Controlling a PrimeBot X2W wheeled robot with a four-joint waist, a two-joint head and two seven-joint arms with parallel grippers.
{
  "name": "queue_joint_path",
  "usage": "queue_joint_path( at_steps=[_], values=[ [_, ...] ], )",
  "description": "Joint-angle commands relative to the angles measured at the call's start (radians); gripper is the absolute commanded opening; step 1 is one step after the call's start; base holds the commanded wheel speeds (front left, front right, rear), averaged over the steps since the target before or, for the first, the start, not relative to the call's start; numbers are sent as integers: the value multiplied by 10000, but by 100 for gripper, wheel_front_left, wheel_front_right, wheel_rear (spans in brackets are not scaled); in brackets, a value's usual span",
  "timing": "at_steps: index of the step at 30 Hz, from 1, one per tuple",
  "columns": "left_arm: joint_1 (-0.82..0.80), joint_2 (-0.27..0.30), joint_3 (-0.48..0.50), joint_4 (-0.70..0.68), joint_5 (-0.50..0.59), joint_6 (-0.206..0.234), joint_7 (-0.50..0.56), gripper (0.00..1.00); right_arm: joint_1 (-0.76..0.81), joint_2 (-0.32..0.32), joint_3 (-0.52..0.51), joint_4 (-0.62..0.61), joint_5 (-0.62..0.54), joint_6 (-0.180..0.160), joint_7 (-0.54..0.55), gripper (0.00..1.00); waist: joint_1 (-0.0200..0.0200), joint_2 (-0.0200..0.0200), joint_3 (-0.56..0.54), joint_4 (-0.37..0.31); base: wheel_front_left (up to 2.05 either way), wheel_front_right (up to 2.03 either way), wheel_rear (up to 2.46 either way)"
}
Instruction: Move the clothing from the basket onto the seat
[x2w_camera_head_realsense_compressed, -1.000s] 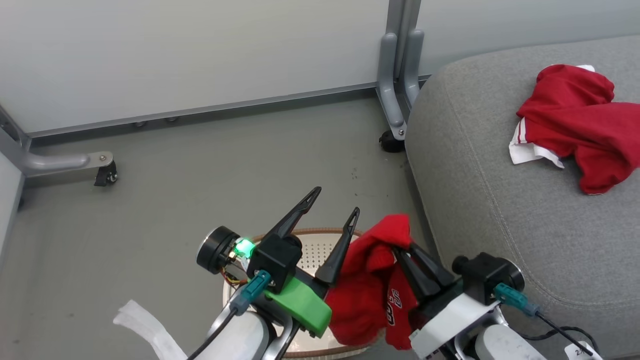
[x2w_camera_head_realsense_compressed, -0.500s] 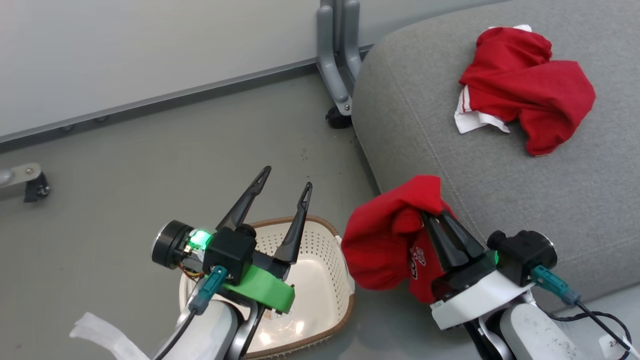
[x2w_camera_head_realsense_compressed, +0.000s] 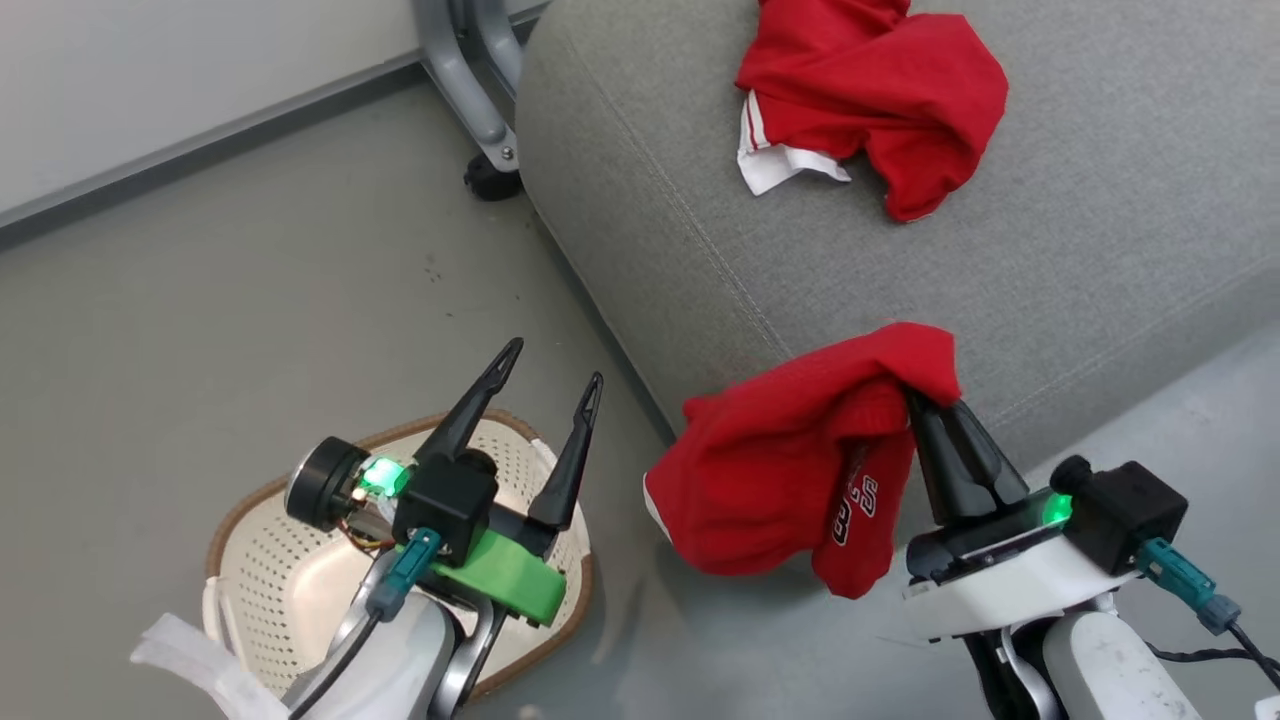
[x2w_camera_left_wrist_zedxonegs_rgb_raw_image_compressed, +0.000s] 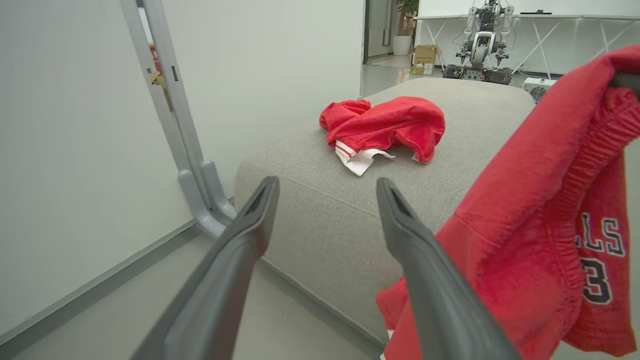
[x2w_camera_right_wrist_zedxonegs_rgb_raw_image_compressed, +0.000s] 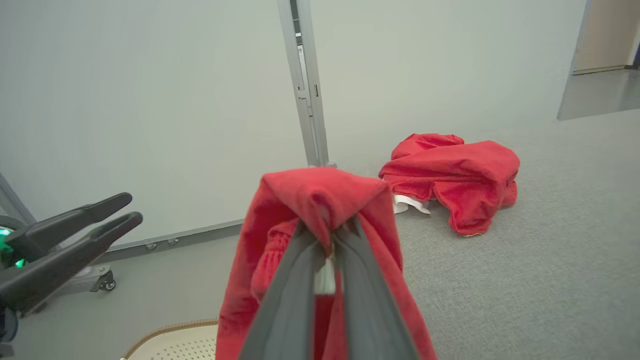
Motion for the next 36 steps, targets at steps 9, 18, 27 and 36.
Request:
queue_joint_path(
  at_steps=[9,18,27,36],
  values=[
    [-905,-98,-601,626,533,-475,-38,100,-1001,94,-671,-862,207,-9,-31,0,0,0,1926,-734,0,0,0],
    [-1809,-324,-1222,-27,933,-810,613,100,-4984,-1129,-2489,-1156,482,-11,-30,0,0,0,3574,429,0,0,0],
    [-2476,-294,-1448,-787,1279,-825,1091,100,-9295,-3814,-2679,1286,634,-12,-30,0,0,0,5138,1838,0,0,0],
    [-2399,-96,-1511,-1067,1367,-614,1077,100,-9847,-4826,-3271,3262,477,-12,-30,0,0,0,5700,2307,0,0,0]
  ],
)
